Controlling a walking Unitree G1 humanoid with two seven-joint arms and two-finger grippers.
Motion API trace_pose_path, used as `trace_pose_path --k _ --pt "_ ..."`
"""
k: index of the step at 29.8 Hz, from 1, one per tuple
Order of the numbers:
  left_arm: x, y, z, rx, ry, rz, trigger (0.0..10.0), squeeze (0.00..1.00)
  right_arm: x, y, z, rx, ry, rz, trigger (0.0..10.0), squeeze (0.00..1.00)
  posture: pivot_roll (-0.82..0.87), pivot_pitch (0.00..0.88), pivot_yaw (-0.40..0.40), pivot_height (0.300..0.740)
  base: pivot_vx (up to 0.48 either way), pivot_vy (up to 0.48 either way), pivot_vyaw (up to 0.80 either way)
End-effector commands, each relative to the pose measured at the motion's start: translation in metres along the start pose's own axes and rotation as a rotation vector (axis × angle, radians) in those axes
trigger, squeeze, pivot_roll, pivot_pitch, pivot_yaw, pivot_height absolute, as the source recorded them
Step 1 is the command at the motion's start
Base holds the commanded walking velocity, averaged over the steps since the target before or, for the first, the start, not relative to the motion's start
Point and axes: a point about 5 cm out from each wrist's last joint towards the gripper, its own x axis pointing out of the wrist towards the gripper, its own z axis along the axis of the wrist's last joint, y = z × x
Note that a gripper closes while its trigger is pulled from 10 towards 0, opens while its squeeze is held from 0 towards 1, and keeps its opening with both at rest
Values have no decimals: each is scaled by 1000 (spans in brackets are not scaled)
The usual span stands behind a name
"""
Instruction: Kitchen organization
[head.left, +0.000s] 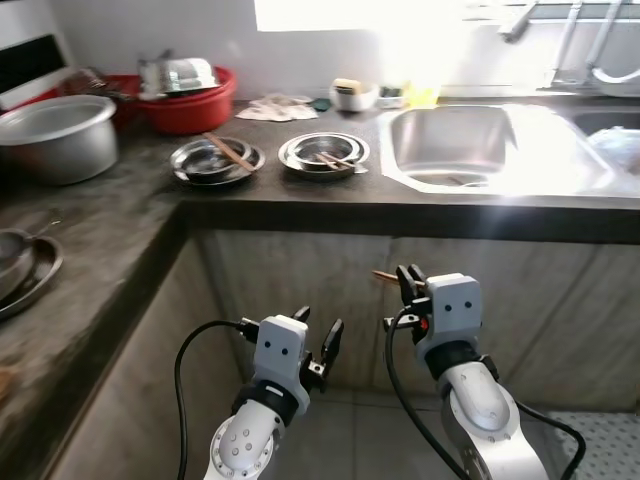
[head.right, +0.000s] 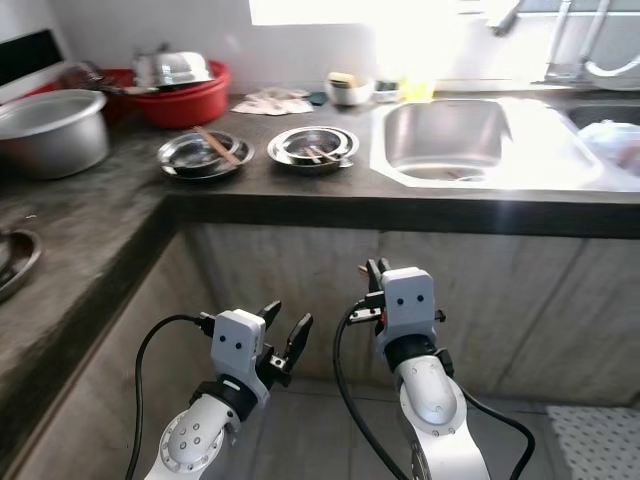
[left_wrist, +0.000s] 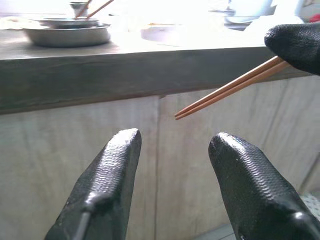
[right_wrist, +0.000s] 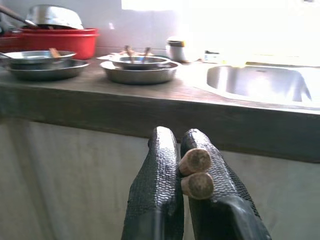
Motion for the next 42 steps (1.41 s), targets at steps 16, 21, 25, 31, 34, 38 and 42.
trace_pose_path --k 16,21,25,31,34,38,42 --pt "1 2 -2 32 15 -7 10000 0 12 -2 31 -12 -125 -1 10000 0 23 0 40 740 0 -441 0" --pt "4 7 1 42 -2 6 10000 0 19 -7 58 -28 -233 -24 10000 0 22 0 41 740 247 -377 0" --pt "6 10 6 44 -20 11 10000 0 25 -13 77 -47 -310 -45 10000 0 18 0 44 740 371 -298 0" --pt "8 6 10 33 -40 5 10000 0 32 -24 92 -76 -369 -63 10000 0 18 0 41 740 433 -42 0" --pt "9 5 12 28 -52 12 10000 0 36 -29 99 -84 -389 -67 10000 0 19 0 37 740 458 0 0" --pt "11 6 15 24 -60 17 10000 0 40 -29 108 -69 -424 -47 10000 0 21 0 34 740 470 0 0" --pt "11 6 15 21 -62 17 10000 0 45 -27 116 -62 -447 -30 10000 0 20 0 36 740 480 0 0"
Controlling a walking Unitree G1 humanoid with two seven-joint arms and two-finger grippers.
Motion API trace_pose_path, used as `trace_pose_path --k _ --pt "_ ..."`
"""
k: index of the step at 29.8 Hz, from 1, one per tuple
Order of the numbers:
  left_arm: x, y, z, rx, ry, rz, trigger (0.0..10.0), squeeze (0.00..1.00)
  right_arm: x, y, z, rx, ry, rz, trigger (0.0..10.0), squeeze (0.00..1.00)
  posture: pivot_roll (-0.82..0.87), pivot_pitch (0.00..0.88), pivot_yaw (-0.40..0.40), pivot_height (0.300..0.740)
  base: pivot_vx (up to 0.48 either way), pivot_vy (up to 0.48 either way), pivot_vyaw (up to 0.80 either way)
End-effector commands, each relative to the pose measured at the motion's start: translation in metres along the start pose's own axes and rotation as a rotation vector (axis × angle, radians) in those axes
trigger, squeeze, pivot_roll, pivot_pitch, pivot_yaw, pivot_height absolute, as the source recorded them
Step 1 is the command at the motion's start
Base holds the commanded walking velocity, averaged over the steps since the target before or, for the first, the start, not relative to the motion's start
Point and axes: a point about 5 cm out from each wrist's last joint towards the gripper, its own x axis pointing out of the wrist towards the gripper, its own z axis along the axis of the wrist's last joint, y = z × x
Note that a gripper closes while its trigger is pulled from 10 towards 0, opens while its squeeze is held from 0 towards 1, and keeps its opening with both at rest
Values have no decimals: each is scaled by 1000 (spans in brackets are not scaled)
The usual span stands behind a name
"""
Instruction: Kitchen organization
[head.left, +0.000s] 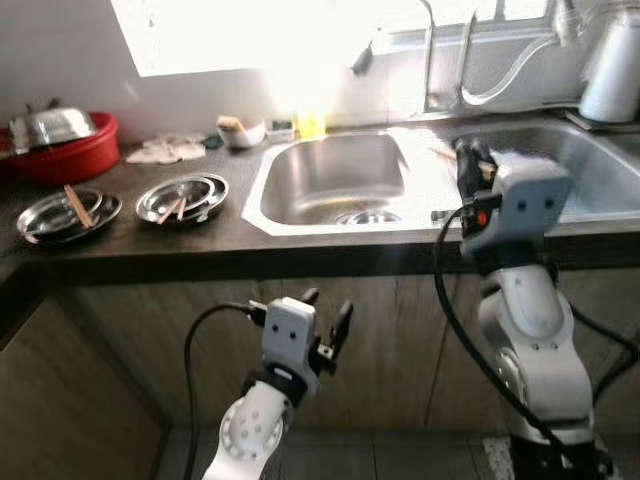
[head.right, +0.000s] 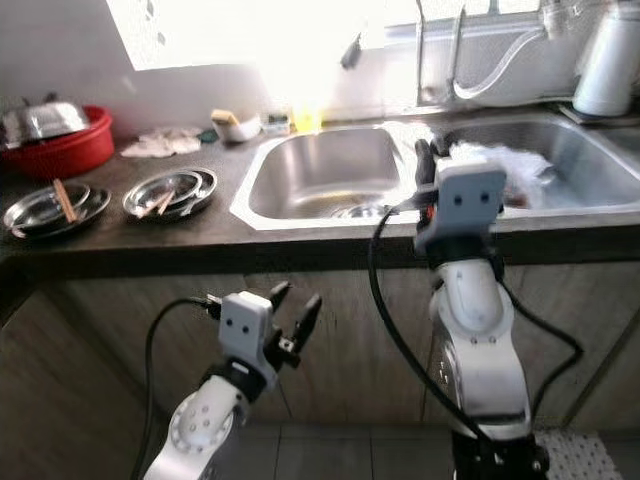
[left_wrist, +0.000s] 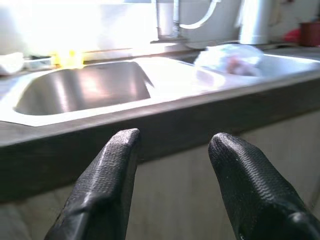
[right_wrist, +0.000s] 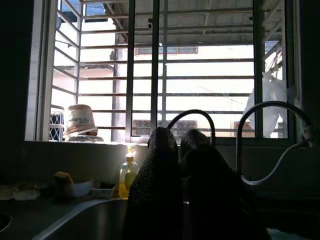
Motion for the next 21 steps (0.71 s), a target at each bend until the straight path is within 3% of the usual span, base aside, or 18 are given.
trace_pose_path --k 1,10,21 --pt "-1 8 2 17 -1 29 10000 0 5 8 2 23 -9 33 10000 0 20 0 36 740 480 0 0" --pt "-1 8 3 18 -4 31 10000 0 14 6 -8 5 43 56 10000 0 25 3 30 740 480 0 0" --pt "-1 8 1 7 13 54 10000 0 13 20 -27 -14 169 177 10000 0 23 10 29 740 445 0 0"
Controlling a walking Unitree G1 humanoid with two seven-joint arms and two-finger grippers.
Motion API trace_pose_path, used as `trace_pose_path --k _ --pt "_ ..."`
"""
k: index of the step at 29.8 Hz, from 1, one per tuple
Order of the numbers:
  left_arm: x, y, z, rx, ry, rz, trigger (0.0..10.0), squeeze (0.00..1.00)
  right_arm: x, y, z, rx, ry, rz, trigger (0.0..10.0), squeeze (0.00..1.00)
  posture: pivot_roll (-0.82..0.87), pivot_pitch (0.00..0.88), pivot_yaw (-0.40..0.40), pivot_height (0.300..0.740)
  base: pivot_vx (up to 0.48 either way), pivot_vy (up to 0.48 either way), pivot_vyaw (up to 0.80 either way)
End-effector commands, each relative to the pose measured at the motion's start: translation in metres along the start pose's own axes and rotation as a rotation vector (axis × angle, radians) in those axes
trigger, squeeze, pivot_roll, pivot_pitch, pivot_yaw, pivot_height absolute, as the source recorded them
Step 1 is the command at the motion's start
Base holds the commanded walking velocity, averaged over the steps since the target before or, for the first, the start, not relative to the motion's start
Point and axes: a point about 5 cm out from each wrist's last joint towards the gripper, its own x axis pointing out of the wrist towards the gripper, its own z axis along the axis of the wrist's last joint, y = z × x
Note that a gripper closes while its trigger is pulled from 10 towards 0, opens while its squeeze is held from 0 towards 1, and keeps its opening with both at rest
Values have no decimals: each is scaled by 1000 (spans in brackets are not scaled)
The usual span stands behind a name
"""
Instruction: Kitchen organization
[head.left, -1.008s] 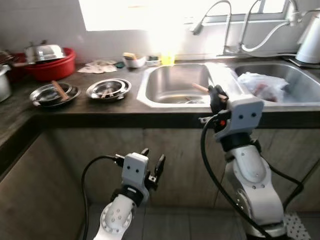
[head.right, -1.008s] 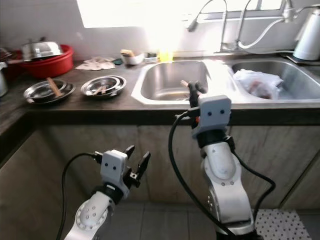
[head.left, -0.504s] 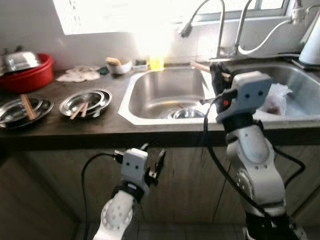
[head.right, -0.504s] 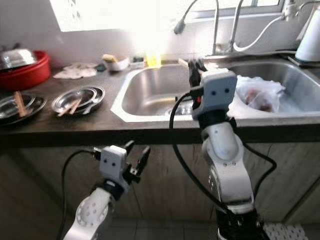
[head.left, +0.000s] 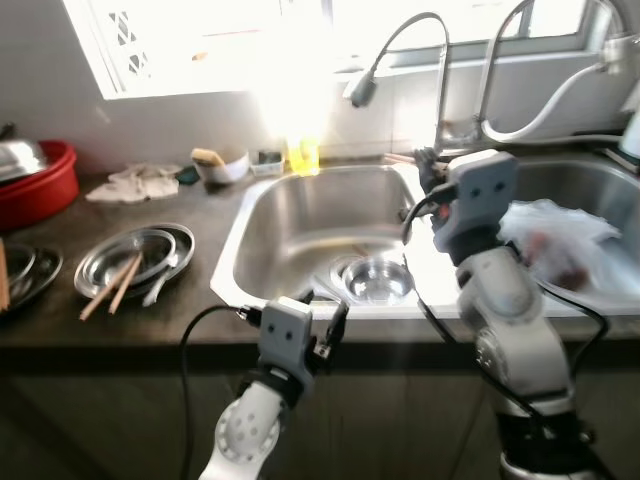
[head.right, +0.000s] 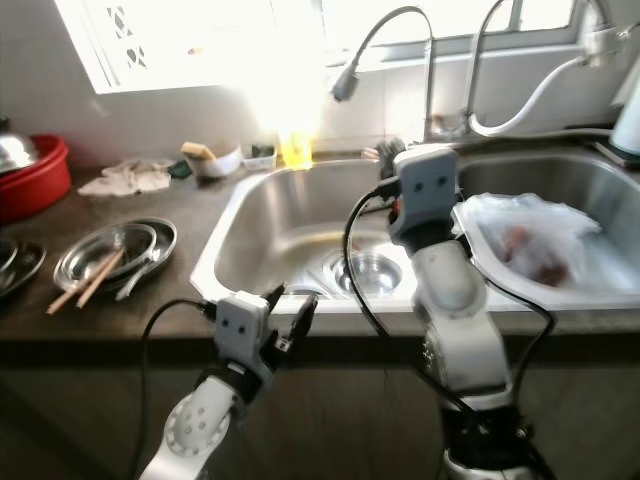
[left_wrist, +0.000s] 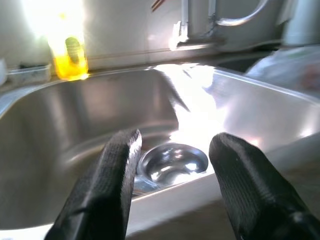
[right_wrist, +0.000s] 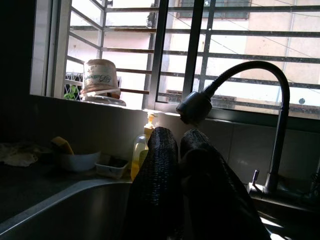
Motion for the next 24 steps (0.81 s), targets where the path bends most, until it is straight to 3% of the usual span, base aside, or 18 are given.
trace_pose_path --k 1,17,18,24 --pt "2 -4 2 -6 -2 3 10000 0 1 -8 -3 -7 28 -21 10000 0 23 9 28 740 0 0 0" --pt "-1 -3 2 -7 -1 28 10000 0 16 -11 -34 -72 275 45 10000 0 28 15 13 740 0 0 0" --pt "-1 -3 1 -16 0 32 10000 0 19 -11 -45 -90 334 64 10000 0 30 16 11 740 0 0 0" --pt "-2 -1 1 -16 2 48 10000 0 25 -10 -68 -140 444 94 10000 0 39 15 3 740 0 0 0"
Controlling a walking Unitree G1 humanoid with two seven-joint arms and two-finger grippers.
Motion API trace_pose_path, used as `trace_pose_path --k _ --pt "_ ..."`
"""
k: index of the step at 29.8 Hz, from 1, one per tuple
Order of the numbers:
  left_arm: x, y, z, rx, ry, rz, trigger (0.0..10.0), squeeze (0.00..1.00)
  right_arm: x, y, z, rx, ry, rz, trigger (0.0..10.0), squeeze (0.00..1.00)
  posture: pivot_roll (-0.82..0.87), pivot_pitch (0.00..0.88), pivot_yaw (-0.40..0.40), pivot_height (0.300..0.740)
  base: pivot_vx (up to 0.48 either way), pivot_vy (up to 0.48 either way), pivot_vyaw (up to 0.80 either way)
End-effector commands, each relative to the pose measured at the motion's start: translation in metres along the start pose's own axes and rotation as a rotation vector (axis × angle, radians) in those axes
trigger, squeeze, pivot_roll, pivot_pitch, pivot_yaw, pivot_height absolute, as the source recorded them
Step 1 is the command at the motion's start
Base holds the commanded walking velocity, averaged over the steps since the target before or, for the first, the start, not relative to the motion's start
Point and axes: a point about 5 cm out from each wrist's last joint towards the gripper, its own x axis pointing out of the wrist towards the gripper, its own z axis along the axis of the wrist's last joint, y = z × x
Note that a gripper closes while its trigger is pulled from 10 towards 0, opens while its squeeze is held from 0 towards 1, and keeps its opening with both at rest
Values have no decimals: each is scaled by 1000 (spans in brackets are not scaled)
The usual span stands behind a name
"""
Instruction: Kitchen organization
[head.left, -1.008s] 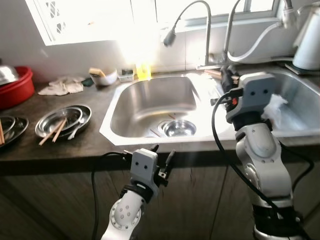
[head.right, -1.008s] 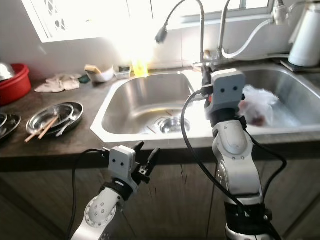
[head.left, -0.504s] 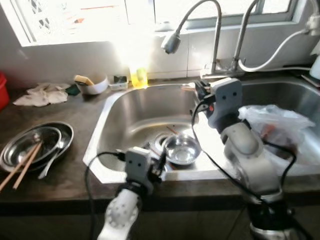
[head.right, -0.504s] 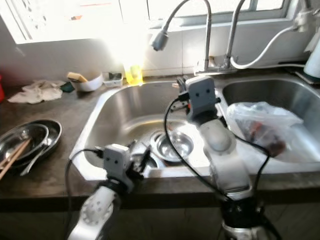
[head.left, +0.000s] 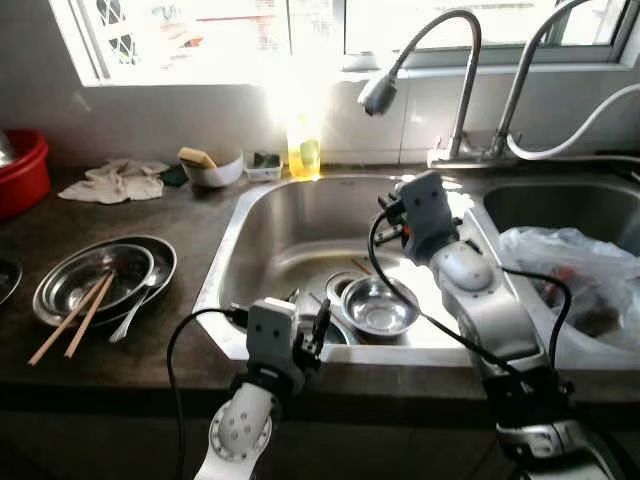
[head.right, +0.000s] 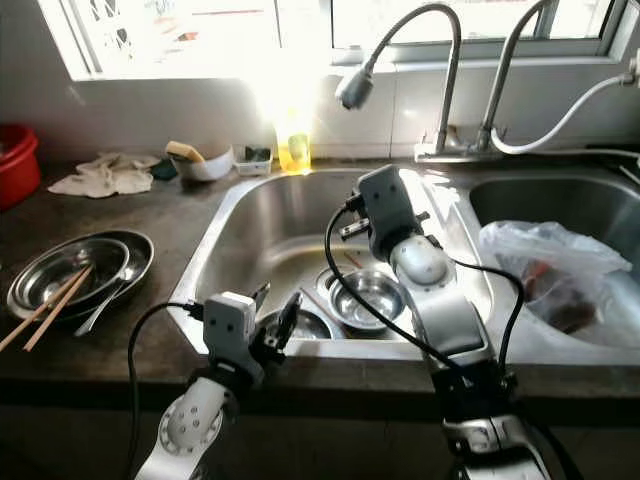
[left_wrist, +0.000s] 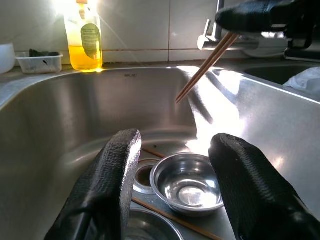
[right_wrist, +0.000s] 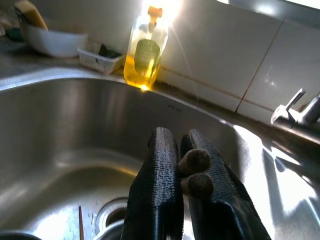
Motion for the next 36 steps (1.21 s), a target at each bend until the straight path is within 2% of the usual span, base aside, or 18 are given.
trace_pose_path --k 1,5,13,14,15,16,24,26,27,29,30,33,36 --pt "-2 3 2 14 2 25 10000 0 7 1 0 -37 28 11 10000 0 39 15 3 740 0 0 0" --pt "-3 4 1 34 6 26 10000 0 15 0 -17 -69 107 0 10000 0 53 15 -6 740 0 0 0" --pt "-6 5 -1 51 13 24 10000 0 15 -5 -36 -99 178 -25 10000 0 55 14 -7 740 0 0 0" --pt "-6 5 -1 52 13 24 10000 0 15 -4 -39 -107 182 -24 10000 867 53 14 -7 740 0 0 0" --pt "-6 5 -1 53 13 24 10000 0 14 -4 -40 -113 184 -25 10000 867 52 14 -5 740 0 0 0" --pt "-6 5 -1 54 14 24 10000 0 13 -2 -43 -107 186 -19 10000 1000 51 13 -3 740 0 0 0" --pt "-4 4 -1 52 12 26 10000 0 6 7 -52 -64 163 -21 10000 1000 46 14 0 740 0 0 0" --pt "-4 4 -1 54 14 25 10000 0 3 7 -47 -16 126 -64 10000 1000 48 15 0 740 0 0 0" --pt "-5 5 -1 54 14 26 10000 0 0 7 -40 24 84 -71 10000 271 44 15 1 740 0 0 0" --pt "-5 5 0 53 14 26 10000 0 -1 7 -37 31 66 -74 10000 271 44 15 1 740 0 0 0" --pt "-5 5 -1 52 14 25 10000 0 -3 7 -33 40 40 -87 10000 0 43 15 2 740 0 0 0" --pt "-6 4 -1 50 13 21 10000 0 -13 7 -22 70 -61 -120 10000 0 40 18 5 740 0 0 0" --pt "-6 4 0 48 12 19 10000 0 -27 10 -7 149 -174 -123 10000 0 36 19 8 740 0 0 0"
